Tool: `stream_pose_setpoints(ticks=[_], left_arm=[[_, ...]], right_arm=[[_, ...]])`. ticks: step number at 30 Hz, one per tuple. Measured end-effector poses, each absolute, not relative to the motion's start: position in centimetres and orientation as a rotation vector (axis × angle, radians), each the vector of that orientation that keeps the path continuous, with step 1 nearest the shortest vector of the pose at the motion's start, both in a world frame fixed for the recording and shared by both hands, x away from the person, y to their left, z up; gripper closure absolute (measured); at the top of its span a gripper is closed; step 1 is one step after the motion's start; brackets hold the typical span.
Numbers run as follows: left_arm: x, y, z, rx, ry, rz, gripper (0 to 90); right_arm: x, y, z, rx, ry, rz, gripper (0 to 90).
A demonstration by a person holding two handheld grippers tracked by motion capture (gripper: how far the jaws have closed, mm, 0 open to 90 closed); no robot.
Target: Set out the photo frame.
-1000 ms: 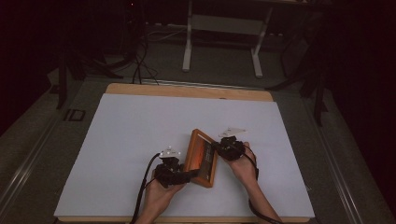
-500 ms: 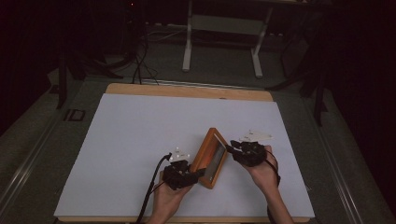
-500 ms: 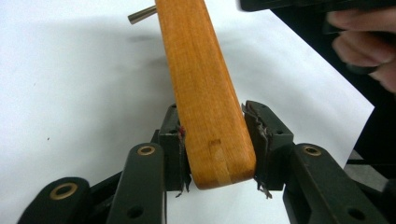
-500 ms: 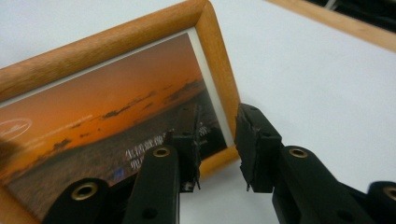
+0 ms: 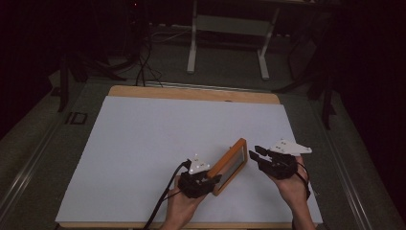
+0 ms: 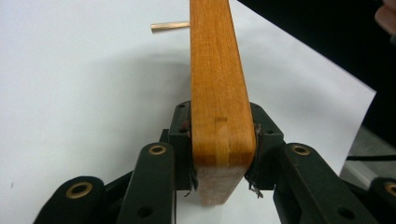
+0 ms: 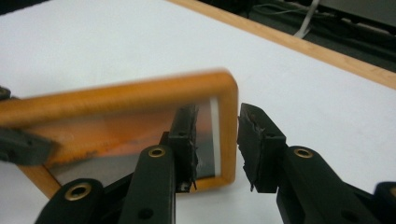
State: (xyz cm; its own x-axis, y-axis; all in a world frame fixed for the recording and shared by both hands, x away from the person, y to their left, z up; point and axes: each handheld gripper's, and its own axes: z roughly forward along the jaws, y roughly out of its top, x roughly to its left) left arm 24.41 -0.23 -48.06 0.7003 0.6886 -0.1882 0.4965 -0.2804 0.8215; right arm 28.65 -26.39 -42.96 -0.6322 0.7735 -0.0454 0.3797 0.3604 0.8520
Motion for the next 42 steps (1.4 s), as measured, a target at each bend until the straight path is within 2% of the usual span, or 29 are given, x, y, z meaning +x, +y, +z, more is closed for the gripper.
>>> stream_pose_setpoints(ticks=[4,8,17,20,26,34,40,42], left_arm=[[23.7,-1.1,-48.0,1.977,0.859,0.321,68.8],[23.5,-1.3,-48.1,1.974,0.837,0.339,68.4],[23.5,-1.1,-48.5,1.945,0.822,0.29,66.1],[23.5,-1.0,-48.9,1.934,0.804,0.23,61.1],[23.3,-0.6,-50.4,1.948,0.819,0.228,54.2],[23.6,-0.9,-53.2,2.002,0.841,0.206,54.5],[23.8,-1.1,-53.2,1.958,0.811,0.215,55.4],[23.9,-1.1,-53.3,1.956,0.801,0.215,58.1]], right_arm=[[28.2,-27.0,-42.7,1.011,2.156,1.24,72.4],[28.5,-27.0,-42.8,0.985,2.158,1.248,90.0],[30.0,-25.6,-43.4,0.977,2.198,1.246,90.0],[30.2,-25.4,-43.8,0.986,2.211,1.248,90.0],[30.0,-25.4,-44.0,0.981,2.212,1.259,90.0],[30.1,-25.3,-44.0,0.989,2.208,1.272,90.0],[30.1,-25.5,-44.1,0.99,2.204,1.285,90.0],[30.1,-25.4,-44.1,0.992,2.202,1.288,90.0]])
